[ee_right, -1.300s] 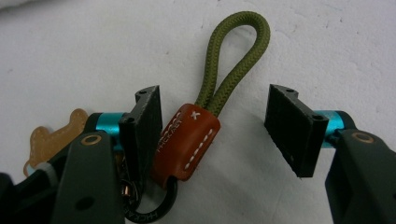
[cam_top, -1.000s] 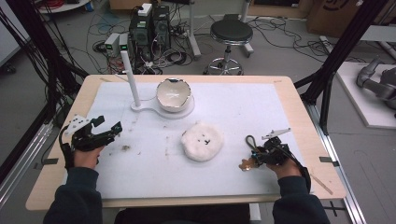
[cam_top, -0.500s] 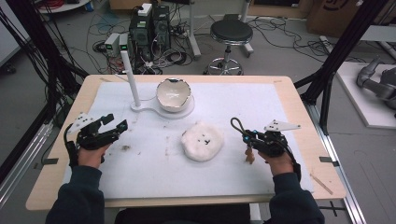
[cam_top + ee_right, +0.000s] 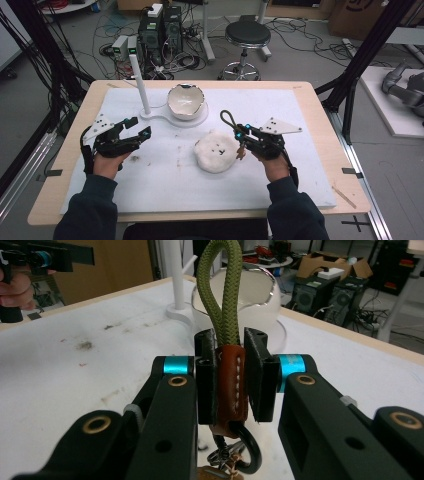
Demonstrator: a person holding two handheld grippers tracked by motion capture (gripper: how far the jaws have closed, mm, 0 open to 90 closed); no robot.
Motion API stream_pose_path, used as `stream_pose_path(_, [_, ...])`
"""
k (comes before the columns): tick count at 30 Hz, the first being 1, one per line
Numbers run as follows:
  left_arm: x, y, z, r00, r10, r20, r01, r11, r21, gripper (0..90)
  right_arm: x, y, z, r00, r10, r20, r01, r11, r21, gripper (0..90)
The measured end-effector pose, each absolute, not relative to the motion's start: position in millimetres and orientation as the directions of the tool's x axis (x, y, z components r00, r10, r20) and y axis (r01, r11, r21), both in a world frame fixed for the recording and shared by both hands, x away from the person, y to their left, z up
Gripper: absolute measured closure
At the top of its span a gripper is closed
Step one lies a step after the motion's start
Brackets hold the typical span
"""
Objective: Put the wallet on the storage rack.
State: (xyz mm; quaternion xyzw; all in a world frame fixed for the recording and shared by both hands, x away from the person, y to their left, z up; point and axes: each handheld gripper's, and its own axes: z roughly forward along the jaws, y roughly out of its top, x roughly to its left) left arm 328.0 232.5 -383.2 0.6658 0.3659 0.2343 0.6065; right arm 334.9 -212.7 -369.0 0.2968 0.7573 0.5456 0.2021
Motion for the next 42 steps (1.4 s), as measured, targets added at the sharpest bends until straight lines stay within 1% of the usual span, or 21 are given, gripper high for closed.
stream_pose_path(5, [329, 234, -388, 0.61, 0.781, -0.135, 0.218, -0.002, 0.976, 33.1, 338, -205, -373, -0.75, 0.661, 0.021, 0.25, 0.254, 0.934, 77.7])
stream_pose_path(13, [330, 242, -394, 0.58, 0.801, -0.149, 0.237, 0.009, 0.971, 33.2, 339, -224, -375, -0.714, 0.698, 0.058, 0.306, 0.236, 0.922, 77.7])
stream_pose_path(14, [330, 243, -395, 0.576, 0.803, -0.15, 0.243, 0.007, 0.97, 33.2, 341, -232, -377, -0.678, 0.732, 0.07, 0.362, 0.25, 0.898, 77.7])
stream_pose_path(15, [330, 243, -395, 0.576, 0.803, -0.15, 0.243, 0.007, 0.97, 33.2, 341, -232, -377, -0.678, 0.732, 0.07, 0.362, 0.25, 0.898, 77.7])
stream_pose_path(16, [330, 244, -396, 0.572, 0.806, -0.149, 0.245, 0.005, 0.969, 33.2, 343, -239, -379, -0.655, 0.751, 0.082, 0.395, 0.247, 0.885, 77.6])
stream_pose_path(17, [330, 246, -397, 0.566, 0.809, -0.156, 0.253, 0.009, 0.967, 33.4, 348, -256, -385, -0.595, 0.792, 0.134, 0.506, 0.24, 0.829, 77.7])
stream_pose_path(18, [330, 246, -397, 0.566, 0.809, -0.156, 0.253, 0.009, 0.967, 33.4, 348, -256, -385, -0.595, 0.792, 0.134, 0.506, 0.24, 0.829, 77.7])
stream_pose_path(19, [330, 247, -399, 0.562, 0.811, -0.162, 0.256, 0.015, 0.966, 33.4, 350, -266, -390, -0.558, 0.819, 0.138, 0.549, 0.239, 0.801, 77.7])
stream_pose_path(20, [331, 247, -400, 0.559, 0.812, -0.167, 0.263, 0.017, 0.965, 33.4, 355, -285, -401, -0.489, 0.858, 0.157, 0.646, 0.235, 0.726, 77.6])
stream_pose_path(21, [331, 247, -400, 0.559, 0.812, -0.167, 0.263, 0.017, 0.965, 33.4, 355, -285, -401, -0.489, 0.858, 0.157, 0.646, 0.235, 0.726, 77.6])
stream_pose_path(23, [332, 247, -401, 0.557, 0.813, -0.171, 0.269, 0.018, 0.963, 33.5, 360, -301, -415, -0.419, 0.894, 0.16, 0.721, 0.22, 0.657, 77.5])
stream_pose_path(24, [332, 247, -402, 0.558, 0.812, -0.169, 0.27, 0.014, 0.963, 33.6, 361, -307, -421, -0.4, 0.902, 0.165, 0.744, 0.214, 0.633, 77.3])
stream_pose_path(26, [333, 247, -402, 0.556, 0.814, -0.166, 0.27, 0.012, 0.963, 33.8, 362, -313, -426, -0.387, 0.905, 0.178, 0.754, 0.2, 0.626, 77.2])
stream_pose_path(34, [333, 247, -403, 0.554, 0.815, -0.171, 0.273, 0.016, 0.962, 34.0, 361, -310, -421, -0.412, 0.896, 0.167, 0.725, 0.211, 0.655, 76.5])
stream_pose_path(35, [333, 247, -403, 0.554, 0.815, -0.169, 0.273, 0.014, 0.962, 34.0, 361, -310, -422, -0.411, 0.897, 0.165, 0.732, 0.216, 0.646, 73.2])
stream_pose_path(36, [333, 247, -404, 0.554, 0.815, -0.171, 0.276, 0.014, 0.961, 34.0, 362, -309, -422, -0.408, 0.9, 0.154, 0.73, 0.22, 0.647, 61.3])
stream_pose_path(37, [333, 247, -404, 0.555, 0.814, -0.171, 0.276, 0.014, 0.961, 34.0, 362, -306, -421, -0.39, 0.912, 0.129, 0.71, 0.208, 0.673, 45.6])
stream_pose_path(38, [333, 247, -404, 0.552, 0.817, -0.17, 0.278, 0.012, 0.961, 34.0, 362, -303, -418, -0.395, 0.909, 0.133, 0.692, 0.199, 0.694, 44.0])
stream_pose_path(40, [333, 247, -405, 0.551, 0.817, -0.172, 0.279, 0.014, 0.96, 34.0, 360, -292, -414, -0.443, 0.887, 0.132, 0.639, 0.209, 0.74, 39.0])
stream_pose_path(41, [334, 248, -405, 0.552, 0.816, -0.17, 0.279, 0.012, 0.96, 34.0, 360, -292, -414, -0.443, 0.887, 0.132, 0.639, 0.209, 0.74, 39.0])
stream_pose_path(42, [334, 248, -405, 0.551, 0.817, -0.171, 0.28, 0.011, 0.96, 34.0, 360, -283, -414, -0.472, 0.871, 0.133, 0.619, 0.22, 0.754, 36.9])
